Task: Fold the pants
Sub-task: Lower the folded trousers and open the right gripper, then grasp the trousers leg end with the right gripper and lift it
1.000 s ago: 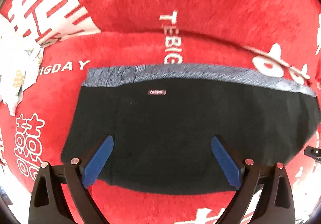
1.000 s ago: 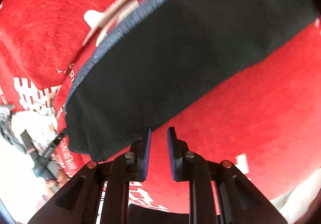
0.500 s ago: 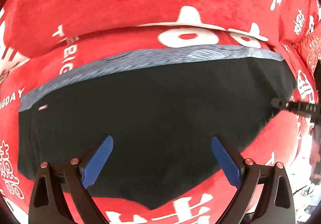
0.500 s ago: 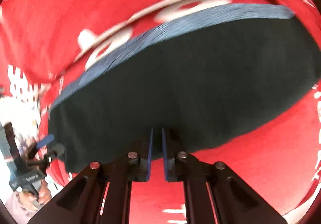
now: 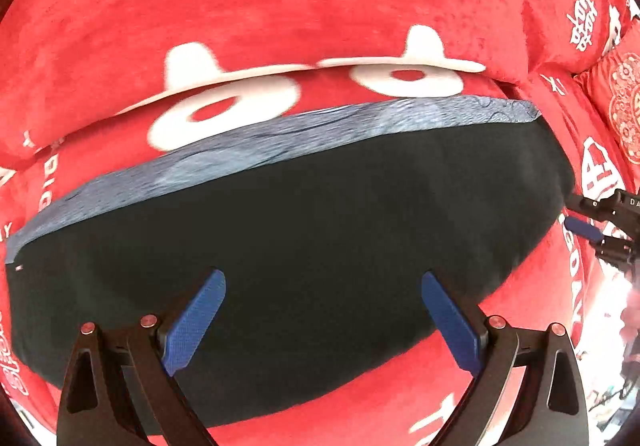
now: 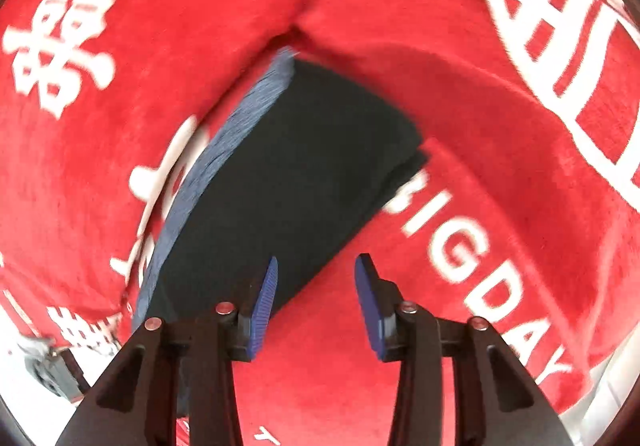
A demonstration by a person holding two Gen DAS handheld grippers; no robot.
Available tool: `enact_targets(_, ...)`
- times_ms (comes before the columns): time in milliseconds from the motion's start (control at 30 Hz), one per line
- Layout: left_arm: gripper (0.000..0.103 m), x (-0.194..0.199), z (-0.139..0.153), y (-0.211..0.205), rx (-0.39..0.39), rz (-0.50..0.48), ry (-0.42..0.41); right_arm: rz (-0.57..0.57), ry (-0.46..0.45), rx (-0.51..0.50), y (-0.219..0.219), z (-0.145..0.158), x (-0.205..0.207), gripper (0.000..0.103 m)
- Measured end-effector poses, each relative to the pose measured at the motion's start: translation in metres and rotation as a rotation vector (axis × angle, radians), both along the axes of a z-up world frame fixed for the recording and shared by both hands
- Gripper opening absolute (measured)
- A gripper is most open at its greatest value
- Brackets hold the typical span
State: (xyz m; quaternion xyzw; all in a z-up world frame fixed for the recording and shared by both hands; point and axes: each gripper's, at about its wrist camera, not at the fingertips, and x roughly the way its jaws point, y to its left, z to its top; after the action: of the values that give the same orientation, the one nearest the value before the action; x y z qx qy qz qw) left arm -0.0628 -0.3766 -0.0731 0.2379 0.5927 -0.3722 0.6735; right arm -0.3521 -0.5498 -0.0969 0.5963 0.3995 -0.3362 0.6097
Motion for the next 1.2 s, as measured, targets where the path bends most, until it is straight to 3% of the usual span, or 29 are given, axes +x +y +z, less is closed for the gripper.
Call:
enact_targets(33,0.099,-0.005,-0.004,-0.009,0.011,0.000,-0.003,-0.011,-0.009,0.019,-0.007,-0.005,-0.006,0.045)
enact_targets(67,0.099,-0.008,-0.008,-0.014,0.021,0.003,-0.002,-0.027,-0.018,0.050,-0.014,-0.012,-0.008,0.034)
enact_targets(100,0.099,-0.012,-0.011,-0.019,0.036,0.010,-0.004,-0.034,-0.037,0.070,-0.020,-0.015,-0.009,0.004)
enact_targets(233,0.100,-0.024,-0.027,-0.022,0.092,0.005,-0.018,0.088,0.020,0.023,-0.022,-0.014,-0.001,0.005)
enact_targets(333,0.103,-0.023,-0.029,-0.023,0.113,0.034,-0.014,0.041,-0.050,0.056,-0.026,-0.019,-0.012,0.008)
enact_targets(400,0.103,-0.023,-0.028,-0.026,0.129,0.032,-0.019,0.018,-0.086,0.070,-0.027,-0.017,-0.022,0.019)
enact_targets(467,0.103,-0.024,-0.027,-0.029,0.142,0.030,-0.022,-0.014,-0.147,0.122,-0.026,-0.019,-0.035,0.023)
enact_targets(700,0.103,-0.024,-0.013,-0.047,0.131,0.040,-0.015,-0.052,-0.224,0.182,-0.018,-0.024,-0.046,0.030)
enact_targets(900,0.103,-0.031,-0.006,-0.074,0.096,0.032,0.003,-0.068,-0.242,0.167,-0.018,-0.024,-0.045,0.043)
enact_targets(1067,0.103,-0.046,-0.027,-0.092,0.124,0.017,0.039,-0.082,-0.268,0.151,-0.019,-0.028,-0.042,0.046)
enact_targets(1200,0.103,-0.059,-0.035,-0.093,0.118,0.010,-0.005,-0.111,-0.314,0.114,-0.027,-0.033,-0.035,0.048)
